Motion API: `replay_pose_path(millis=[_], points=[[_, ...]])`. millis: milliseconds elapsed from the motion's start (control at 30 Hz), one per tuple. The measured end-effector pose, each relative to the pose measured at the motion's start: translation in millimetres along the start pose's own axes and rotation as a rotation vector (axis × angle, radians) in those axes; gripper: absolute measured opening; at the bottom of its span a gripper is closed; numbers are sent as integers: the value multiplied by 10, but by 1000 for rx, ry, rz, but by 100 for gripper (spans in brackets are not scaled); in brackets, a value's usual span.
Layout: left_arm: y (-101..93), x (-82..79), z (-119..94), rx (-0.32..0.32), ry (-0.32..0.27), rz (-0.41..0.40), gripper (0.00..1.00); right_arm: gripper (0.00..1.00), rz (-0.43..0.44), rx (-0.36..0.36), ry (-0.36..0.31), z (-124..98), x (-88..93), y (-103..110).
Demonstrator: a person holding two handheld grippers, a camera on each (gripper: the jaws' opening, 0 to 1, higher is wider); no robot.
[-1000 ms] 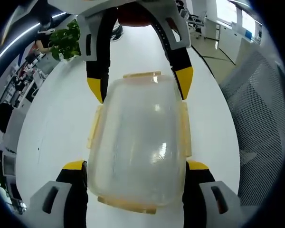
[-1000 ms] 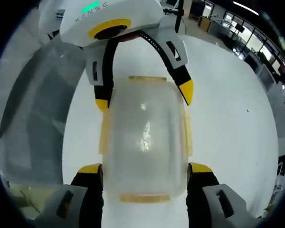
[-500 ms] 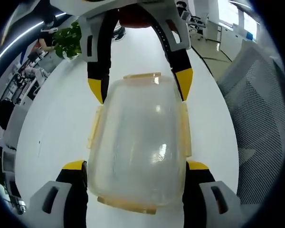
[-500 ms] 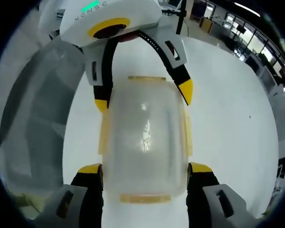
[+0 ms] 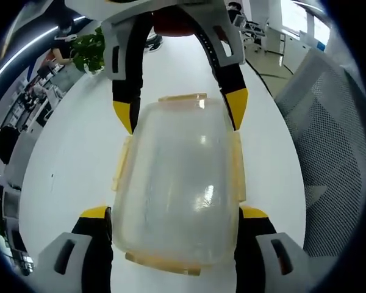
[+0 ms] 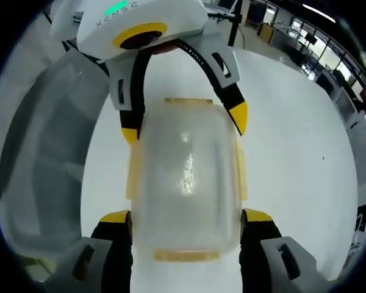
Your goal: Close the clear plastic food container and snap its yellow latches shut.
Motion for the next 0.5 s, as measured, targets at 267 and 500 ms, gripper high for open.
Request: replay_pose_path(millis=[267,500], points=[[-7,75,-27,-4,-1,-12,83,72,-10,-2,5,21,-77,7],[-12,107,-43,-8,-5,-22,83,72,-9,2,4,28,-115,15]])
Point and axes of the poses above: the point that each gripper's makers call its tool centre point, and the gripper's own axes: z roughly forward along the fingers, y roughly to its left, x roughly out of its underside, the point moved 3 cm from there along -z, roughly backward along the fingers, and after that the axes turned 10 degrees about y, right-handed, at the moved point
